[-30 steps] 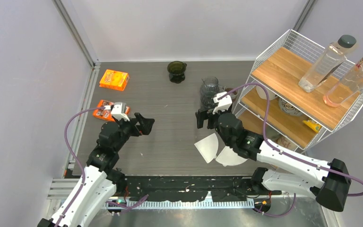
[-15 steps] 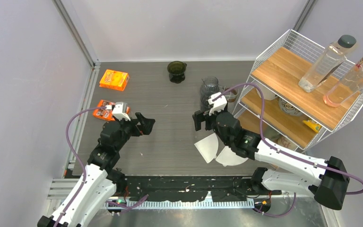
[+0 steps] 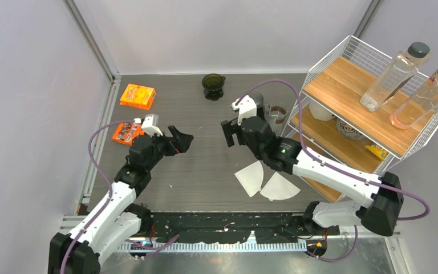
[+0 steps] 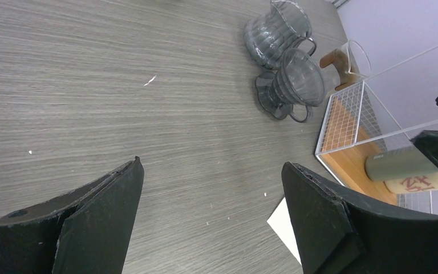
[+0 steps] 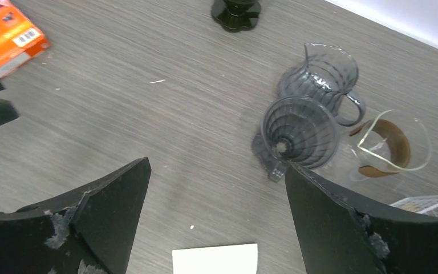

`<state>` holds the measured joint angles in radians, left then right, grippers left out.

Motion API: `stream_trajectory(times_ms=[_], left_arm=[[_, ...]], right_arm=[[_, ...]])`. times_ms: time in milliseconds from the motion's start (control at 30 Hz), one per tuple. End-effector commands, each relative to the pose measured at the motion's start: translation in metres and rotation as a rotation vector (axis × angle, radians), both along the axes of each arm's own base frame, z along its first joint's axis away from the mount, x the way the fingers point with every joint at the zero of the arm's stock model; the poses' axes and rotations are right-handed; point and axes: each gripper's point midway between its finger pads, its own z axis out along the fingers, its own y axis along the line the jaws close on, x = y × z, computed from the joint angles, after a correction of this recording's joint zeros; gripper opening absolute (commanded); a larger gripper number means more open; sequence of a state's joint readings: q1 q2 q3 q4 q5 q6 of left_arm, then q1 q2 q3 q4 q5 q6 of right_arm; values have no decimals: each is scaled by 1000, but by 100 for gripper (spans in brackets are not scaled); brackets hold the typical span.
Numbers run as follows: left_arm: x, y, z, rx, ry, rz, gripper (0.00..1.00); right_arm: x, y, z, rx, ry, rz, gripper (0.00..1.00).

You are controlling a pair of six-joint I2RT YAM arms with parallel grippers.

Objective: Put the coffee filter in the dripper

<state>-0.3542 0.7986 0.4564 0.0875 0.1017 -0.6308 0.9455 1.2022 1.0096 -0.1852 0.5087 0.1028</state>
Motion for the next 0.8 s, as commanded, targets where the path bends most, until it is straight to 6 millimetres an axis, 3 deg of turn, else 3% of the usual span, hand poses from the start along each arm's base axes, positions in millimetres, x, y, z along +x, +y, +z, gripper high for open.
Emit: stream_trajectory(times_ms=[0,33,67,200,233,267,300,433,600,767], left_arm=[[15,-5,40,-62,-115,16,99],[15,-5,37,-64,-111,14,99],[15,-6,34,-66,-108,13,99],[15,0,21,-48,-86,42,99],[15,1,20,-43,-85,47,99],[15,2,18,-38,-83,52,99],[15,3,17,-35,-83,56,99],[16,7,14,-16,-75,74,99],[16,10,10,0,-60,86,99],[16,10,9,4,-55,85,99]], right_arm=[[22,-18,8,-130,13,-138,95],[28,-18,17,-131,6,-156,95],[33,-21,6,-187,38,-169,95],[59,-31,-6,-307,111,-217,95],[66,-30,5,-294,109,-228,95],[72,-39,-12,-349,166,-254,96],[81,-36,-12,-348,182,-271,96],[103,-54,-25,-385,247,-353,97],[129,-80,-27,-405,259,-493,100],[151,-104,-31,-465,256,-620,89]])
